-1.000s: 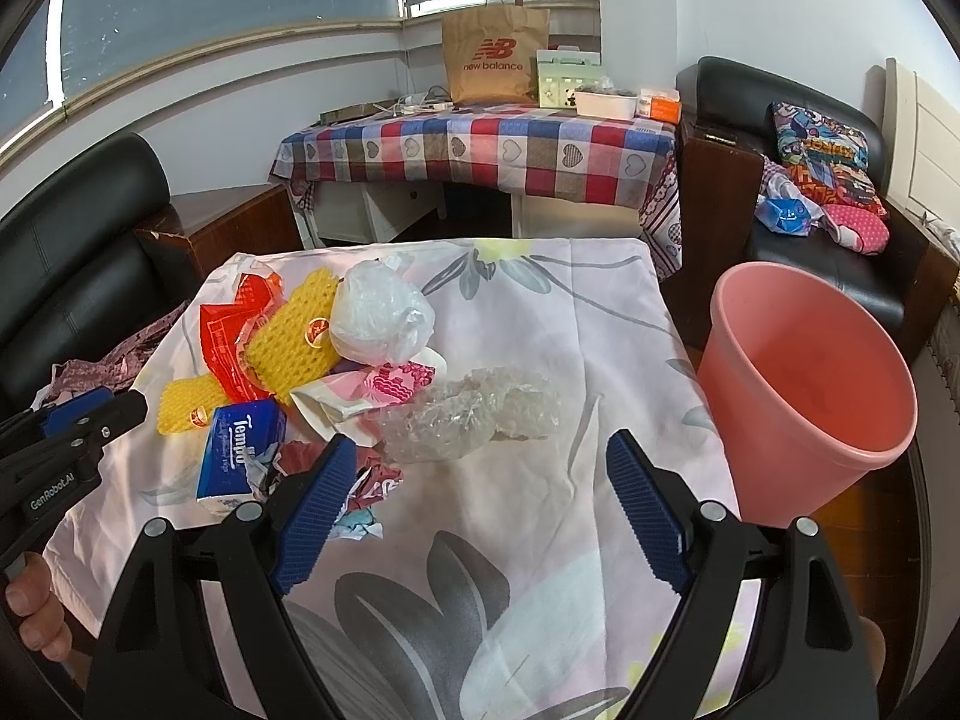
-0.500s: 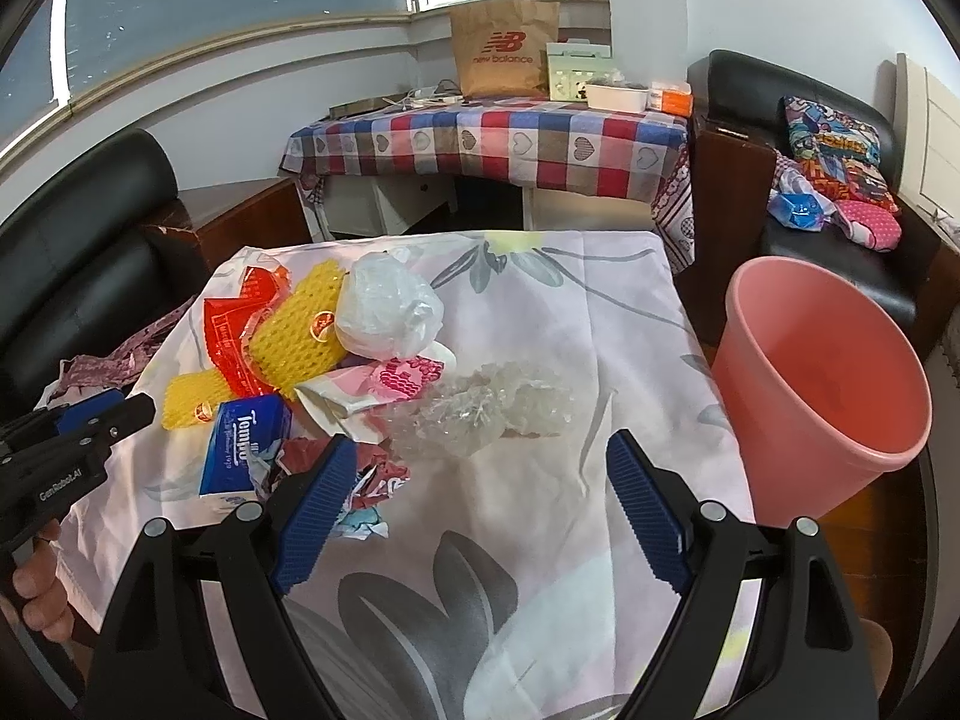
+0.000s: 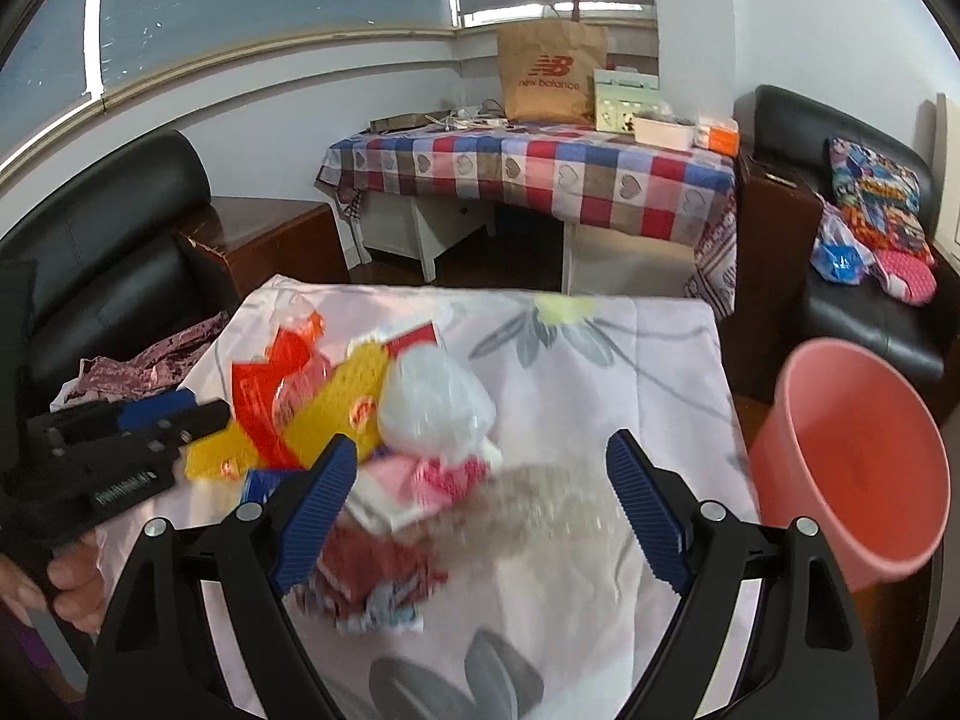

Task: Collect trash
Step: 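Grasp the red snack bag with the left tool while the right tool grasps a clear plastic bag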

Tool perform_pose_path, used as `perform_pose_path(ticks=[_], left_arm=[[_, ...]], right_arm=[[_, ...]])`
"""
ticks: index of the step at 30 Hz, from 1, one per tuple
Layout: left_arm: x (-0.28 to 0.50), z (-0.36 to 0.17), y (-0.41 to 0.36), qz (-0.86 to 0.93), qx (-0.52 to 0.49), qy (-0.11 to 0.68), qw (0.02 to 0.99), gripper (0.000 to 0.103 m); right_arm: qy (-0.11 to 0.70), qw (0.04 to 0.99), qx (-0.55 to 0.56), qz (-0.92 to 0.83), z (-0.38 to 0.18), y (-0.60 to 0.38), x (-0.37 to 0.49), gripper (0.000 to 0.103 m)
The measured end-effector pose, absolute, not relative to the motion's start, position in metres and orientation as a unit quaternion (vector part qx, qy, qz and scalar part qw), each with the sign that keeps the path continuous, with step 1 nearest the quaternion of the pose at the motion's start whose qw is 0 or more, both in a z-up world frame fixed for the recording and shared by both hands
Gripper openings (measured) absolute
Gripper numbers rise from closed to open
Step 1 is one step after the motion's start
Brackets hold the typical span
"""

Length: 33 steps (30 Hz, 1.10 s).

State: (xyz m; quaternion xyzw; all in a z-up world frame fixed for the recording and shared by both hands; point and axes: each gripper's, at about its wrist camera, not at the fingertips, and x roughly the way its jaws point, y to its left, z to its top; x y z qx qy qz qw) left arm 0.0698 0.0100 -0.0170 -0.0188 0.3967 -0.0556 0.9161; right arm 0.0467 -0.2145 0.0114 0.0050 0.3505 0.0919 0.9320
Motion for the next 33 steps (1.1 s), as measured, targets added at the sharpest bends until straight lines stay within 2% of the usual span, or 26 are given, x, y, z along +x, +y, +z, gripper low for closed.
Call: perform_pose_path(ticks=[5, 10, 12, 23, 25, 29, 33], left_arm=[[0.091, -0.028, 0.011, -0.050, -0.034, 0.417, 0.907, 0.031], [0.100, -0.034, 0.013, -0.047, -0.032, 0.419, 0.906, 0.011], [0.101, -0.035, 0.013, -0.047, -0.028, 0.416, 0.908, 0.008], [0.100, -0.031, 0.006, -0.061, -0.016, 0.404, 0.913, 0.004], [0.099, -0.031, 0.006, -0.061, -0.016, 0.402, 0.914, 0.004], [0.096, -0.029, 0.009, -0.060, -0.019, 0.400, 0.915, 0.004], [0.092, -0.026, 0.011, -0.057, -0.018, 0.395, 0.917, 0.004]], right_arm=[[0.362, 0.927, -0.010, 0.099, 0.008, -0.201, 0.070, 0.086], [0.369, 0.924, -0.015, 0.104, 0.005, -0.192, 0.083, 0.086], [0.370, 0.923, -0.018, 0.105, 0.003, -0.189, 0.084, 0.086], [0.383, 0.917, -0.019, 0.112, -0.006, -0.184, 0.094, 0.085], [0.388, 0.914, -0.021, 0.116, -0.008, -0.182, 0.095, 0.072], [0.396, 0.910, -0.016, 0.123, -0.012, -0.181, 0.096, 0.061], [0.397, 0.908, -0.009, 0.135, -0.011, -0.180, 0.094, 0.038]])
